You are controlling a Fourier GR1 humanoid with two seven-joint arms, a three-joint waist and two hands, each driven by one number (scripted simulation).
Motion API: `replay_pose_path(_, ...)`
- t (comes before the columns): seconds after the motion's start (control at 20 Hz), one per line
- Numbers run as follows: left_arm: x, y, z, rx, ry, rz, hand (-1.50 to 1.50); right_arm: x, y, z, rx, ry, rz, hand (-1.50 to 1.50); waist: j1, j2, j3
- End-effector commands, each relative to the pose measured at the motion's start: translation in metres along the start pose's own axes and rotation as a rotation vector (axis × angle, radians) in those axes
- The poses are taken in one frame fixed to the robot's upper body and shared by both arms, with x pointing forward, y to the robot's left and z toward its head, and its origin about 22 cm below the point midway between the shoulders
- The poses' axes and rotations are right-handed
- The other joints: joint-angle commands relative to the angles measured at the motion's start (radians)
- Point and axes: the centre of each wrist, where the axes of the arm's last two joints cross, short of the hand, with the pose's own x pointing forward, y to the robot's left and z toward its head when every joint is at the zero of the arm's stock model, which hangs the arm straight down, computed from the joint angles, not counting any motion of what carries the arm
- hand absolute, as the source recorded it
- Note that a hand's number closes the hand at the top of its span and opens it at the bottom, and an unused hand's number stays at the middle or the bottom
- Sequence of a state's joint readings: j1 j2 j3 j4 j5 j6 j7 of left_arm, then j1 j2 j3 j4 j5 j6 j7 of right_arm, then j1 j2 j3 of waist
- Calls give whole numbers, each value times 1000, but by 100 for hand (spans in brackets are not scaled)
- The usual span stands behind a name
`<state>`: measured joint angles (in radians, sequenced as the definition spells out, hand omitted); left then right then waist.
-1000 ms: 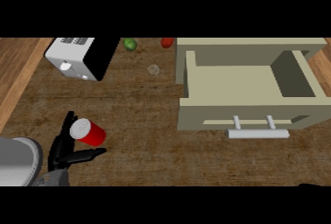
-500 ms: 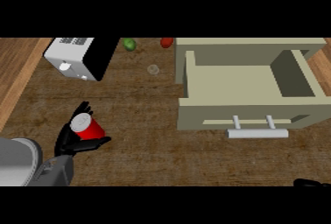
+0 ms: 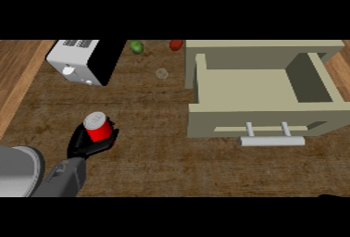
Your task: Pick up the can, place it into the drawer and close the drawer
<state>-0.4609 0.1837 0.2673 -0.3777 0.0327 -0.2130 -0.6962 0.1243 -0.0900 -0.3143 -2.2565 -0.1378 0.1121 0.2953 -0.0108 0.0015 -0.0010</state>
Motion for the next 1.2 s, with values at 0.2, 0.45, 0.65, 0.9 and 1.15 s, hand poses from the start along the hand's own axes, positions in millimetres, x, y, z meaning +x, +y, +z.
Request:
replay_pose_path(0.2, 11, -58, -36, 11, -58, 18, 150, -12, -3, -12, 4, -1, 13, -150, -6, 4, 0)
replay_pose_path(0.45, 36, -88, -66, 44, -67, 47, 150, 4, 3, 3, -6, -27, 3, -150, -7, 2, 0)
replay_pose_path(0.65, 45, -104, -67, -7, -106, 56, 150, -13, 1, -14, -25, 4, 37, -150, 10, -3, 1)
replay_pose_path(0.9, 82, -138, -89, -70, -104, 19, 150, 6, 1, -8, -18, -9, 38, -150, 8, -8, 2)
replay_pose_path(1.15, 142, -160, -109, -132, -160, -32, 150, 11, -9, 0, -38, -25, 51, -150, 10, -8, 2)
